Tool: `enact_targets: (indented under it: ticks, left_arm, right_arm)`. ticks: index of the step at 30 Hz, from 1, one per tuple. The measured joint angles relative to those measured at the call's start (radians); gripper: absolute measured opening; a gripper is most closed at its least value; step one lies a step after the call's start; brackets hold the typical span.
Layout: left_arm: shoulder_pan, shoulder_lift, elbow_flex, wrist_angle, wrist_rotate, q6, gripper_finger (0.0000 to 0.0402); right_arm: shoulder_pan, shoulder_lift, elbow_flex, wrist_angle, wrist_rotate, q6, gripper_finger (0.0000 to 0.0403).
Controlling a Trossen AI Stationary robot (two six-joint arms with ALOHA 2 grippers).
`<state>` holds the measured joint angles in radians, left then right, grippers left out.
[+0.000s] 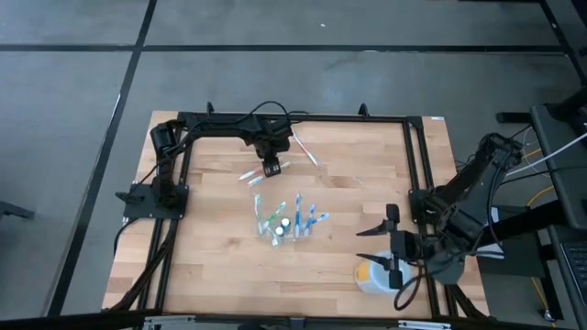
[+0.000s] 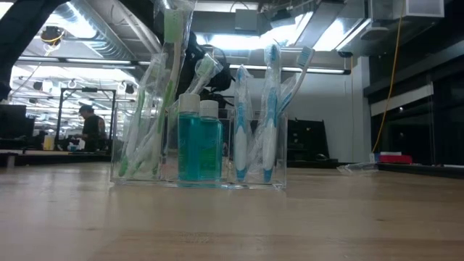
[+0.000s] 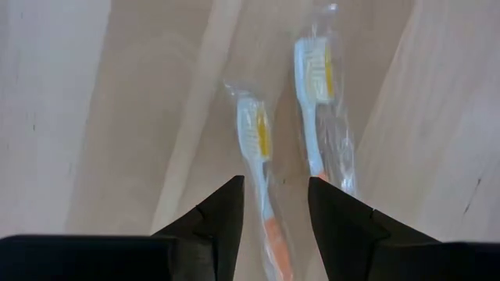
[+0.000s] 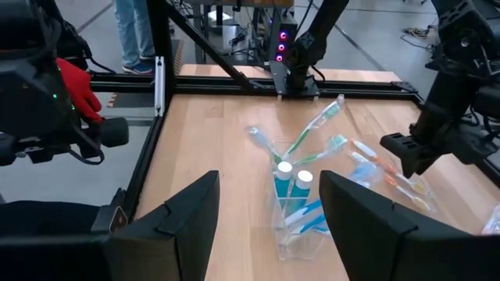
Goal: Pick & Place toothbrushing station
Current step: Put the orange toothbrush into the transparent organizer
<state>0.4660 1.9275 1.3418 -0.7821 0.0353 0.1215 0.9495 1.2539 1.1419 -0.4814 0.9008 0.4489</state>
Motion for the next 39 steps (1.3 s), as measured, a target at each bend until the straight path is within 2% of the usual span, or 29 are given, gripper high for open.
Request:
enact_targets:
  ticks: [14,22,25,30,39]
  left_arm:
    - [0.013,0.007,-0.004,0.013,-0.016,-0.017,0.0135]
    - [0.022,0.007,-0.089,0.081,-0.041,-0.033,0.0123]
    - [0.022,0.007,-0.101,0.111,-0.064,-0.032,0.0097]
    - [0.022,0.007,-0.102,0.192,-0.052,-0.032,0.0011]
    - [0.021,-0.026,-0.102,0.224,-0.133,-0.025,0.0002]
  right_arm:
    - [0.064,0.033,0.0,-0.014,0.067,0.041,0.0224]
    - [0.067,0.033,0.0,-0.014,0.071,0.041,0.0224]
    - [0.067,0.033,0.0,-0.014,0.085,0.038,0.0224]
    - [0.067,0.033,0.0,-0.014,0.097,0.04,0.0224]
    - [0.067,0.033,0.0,-0.017,0.098,0.074,0.0224]
